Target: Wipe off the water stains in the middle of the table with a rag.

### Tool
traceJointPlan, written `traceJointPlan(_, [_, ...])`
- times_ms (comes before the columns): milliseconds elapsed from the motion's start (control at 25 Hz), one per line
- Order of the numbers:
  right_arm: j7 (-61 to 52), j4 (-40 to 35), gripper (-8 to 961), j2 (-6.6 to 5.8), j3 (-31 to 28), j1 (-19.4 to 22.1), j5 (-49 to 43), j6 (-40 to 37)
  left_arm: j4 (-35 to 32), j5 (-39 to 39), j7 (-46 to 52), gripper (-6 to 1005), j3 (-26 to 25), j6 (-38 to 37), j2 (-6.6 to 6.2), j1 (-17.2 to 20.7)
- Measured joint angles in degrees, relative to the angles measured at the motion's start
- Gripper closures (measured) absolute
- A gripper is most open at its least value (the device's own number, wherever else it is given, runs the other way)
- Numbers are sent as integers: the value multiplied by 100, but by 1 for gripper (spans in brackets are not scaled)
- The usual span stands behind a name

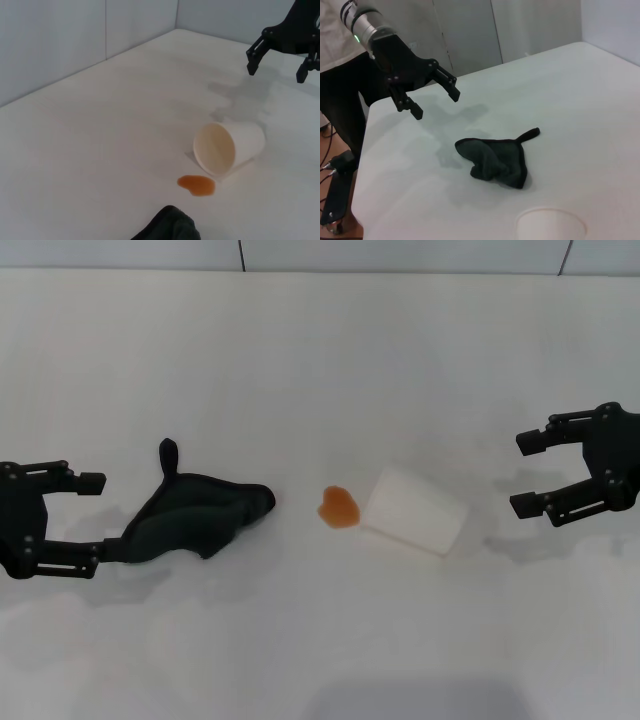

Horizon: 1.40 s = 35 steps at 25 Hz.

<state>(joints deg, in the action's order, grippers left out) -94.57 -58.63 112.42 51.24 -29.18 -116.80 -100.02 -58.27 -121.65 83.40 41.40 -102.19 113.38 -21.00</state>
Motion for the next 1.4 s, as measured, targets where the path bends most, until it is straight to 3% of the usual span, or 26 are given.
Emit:
traceJointPlan(1040, [-48, -43, 81, 123, 207, -55, -70, 141, 9, -63, -262, 123, 219, 102, 126, -68])
traceJointPlan(1160, [-404, -341, 81, 158, 434, -61, -191, 144, 9, -121, -323, 124, 360, 185, 173, -36])
traceJointPlan(1280, [-1378, -1153, 82, 273, 895, -62, -801, 204, 9, -291, -373, 124, 424, 274, 280, -23])
traceJointPlan(1400, [-1921, -1416, 84, 276, 1268, -97, -956, 323, 9, -444, -418, 124, 425, 342, 347, -38])
